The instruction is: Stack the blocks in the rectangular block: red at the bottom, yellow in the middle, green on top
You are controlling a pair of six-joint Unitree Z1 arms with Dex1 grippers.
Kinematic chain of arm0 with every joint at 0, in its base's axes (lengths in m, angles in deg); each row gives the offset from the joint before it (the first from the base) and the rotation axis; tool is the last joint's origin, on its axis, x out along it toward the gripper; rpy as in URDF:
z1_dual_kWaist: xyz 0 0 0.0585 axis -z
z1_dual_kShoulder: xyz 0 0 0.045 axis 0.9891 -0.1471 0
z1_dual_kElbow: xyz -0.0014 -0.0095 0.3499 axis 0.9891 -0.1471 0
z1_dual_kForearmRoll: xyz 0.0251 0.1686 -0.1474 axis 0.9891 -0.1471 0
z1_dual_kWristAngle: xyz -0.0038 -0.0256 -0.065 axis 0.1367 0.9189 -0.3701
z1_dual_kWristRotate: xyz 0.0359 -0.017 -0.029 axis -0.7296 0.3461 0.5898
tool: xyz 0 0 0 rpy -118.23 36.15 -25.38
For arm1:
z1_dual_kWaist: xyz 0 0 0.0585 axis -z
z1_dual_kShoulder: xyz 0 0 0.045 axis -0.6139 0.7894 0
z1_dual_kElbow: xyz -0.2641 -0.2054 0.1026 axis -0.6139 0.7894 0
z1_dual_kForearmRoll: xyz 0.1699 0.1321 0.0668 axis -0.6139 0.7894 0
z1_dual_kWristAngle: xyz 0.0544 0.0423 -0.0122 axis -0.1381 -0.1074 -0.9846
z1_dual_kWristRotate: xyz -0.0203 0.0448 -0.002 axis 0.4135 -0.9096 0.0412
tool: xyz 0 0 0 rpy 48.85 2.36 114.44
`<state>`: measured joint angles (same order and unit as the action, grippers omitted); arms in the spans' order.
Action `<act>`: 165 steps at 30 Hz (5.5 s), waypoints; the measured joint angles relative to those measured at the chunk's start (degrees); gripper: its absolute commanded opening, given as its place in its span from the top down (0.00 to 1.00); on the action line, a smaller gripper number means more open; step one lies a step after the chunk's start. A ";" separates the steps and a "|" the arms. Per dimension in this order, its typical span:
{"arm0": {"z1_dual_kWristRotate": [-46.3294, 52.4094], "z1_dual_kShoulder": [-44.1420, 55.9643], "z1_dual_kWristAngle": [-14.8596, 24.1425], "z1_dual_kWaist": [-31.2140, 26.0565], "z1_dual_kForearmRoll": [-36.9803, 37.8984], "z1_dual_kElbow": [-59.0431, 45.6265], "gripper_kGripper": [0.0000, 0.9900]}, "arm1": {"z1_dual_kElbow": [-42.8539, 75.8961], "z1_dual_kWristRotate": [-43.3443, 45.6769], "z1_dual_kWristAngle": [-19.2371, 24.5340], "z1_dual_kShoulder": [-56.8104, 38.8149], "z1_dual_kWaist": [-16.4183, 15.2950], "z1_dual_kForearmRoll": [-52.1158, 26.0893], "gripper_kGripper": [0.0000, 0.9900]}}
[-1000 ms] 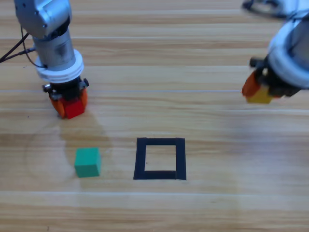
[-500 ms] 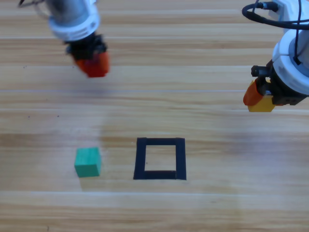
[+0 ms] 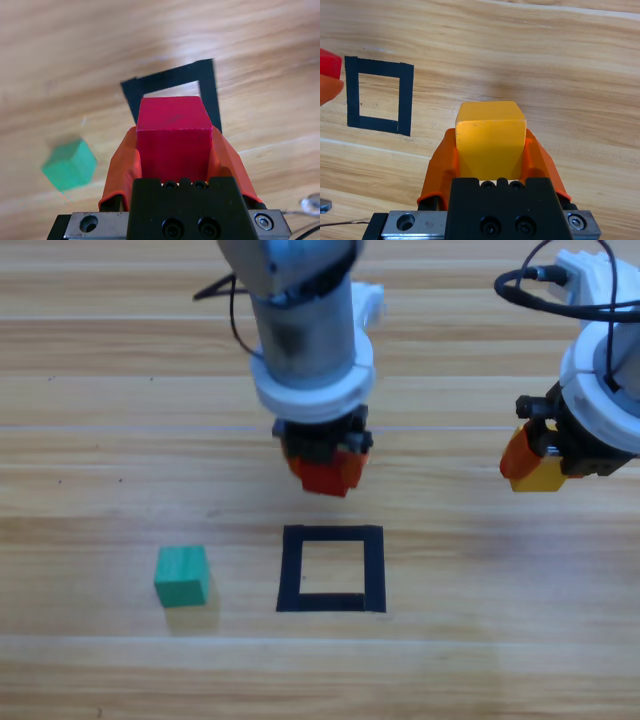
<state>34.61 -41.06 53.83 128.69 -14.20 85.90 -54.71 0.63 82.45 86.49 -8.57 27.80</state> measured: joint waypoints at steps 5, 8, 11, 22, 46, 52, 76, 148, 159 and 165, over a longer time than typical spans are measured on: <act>13.49 -0.10 1.04 0.43 -1.13 -1.58 1.00 | 0.00 0.19 -0.45 0.05 -0.05 0.00 0.84; 18.31 -0.28 1.04 0.43 -1.91 -1.53 1.00 | 0.00 0.49 -0.77 0.06 -0.06 0.00 0.84; 21.24 -0.81 0.91 0.43 -2.42 -1.53 1.00 | 0.00 0.81 -1.27 0.23 -0.07 0.00 0.84; 21.69 -6.24 -1.11 1.18 -2.36 -1.53 1.00 | 0.00 1.75 -1.86 0.26 -0.19 0.00 0.84; 21.68 -5.69 -1.12 4.11 6.24 -8.98 1.00 | 0.00 1.95 -1.86 0.49 -0.19 0.00 0.84; 21.67 -5.69 -1.12 4.12 6.25 -9.01 1.00 | 0.00 1.95 -1.86 0.51 -0.19 0.00 0.84; 22.34 -5.20 -0.25 4.13 8.17 -9.92 0.01 | 0.00 1.96 -1.86 2.98 -0.25 0.00 0.84; 7.65 36.27 4.81 -8.28 23.49 -46.70 0.02 | -36.35 -14.45 1.15 27.69 -14.51 17.47 0.83; 8.38 35.24 4.46 -8.28 23.50 -47.32 0.02 | -36.73 -15.10 1.15 28.02 -14.25 17.47 0.83; 8.80 34.19 4.32 -8.29 24.23 -47.32 0.02 | -36.80 -15.14 1.15 29.25 -14.22 17.47 0.83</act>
<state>43.41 -6.88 58.15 120.40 10.03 38.58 -91.51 -14.51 83.60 115.74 -22.79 45.28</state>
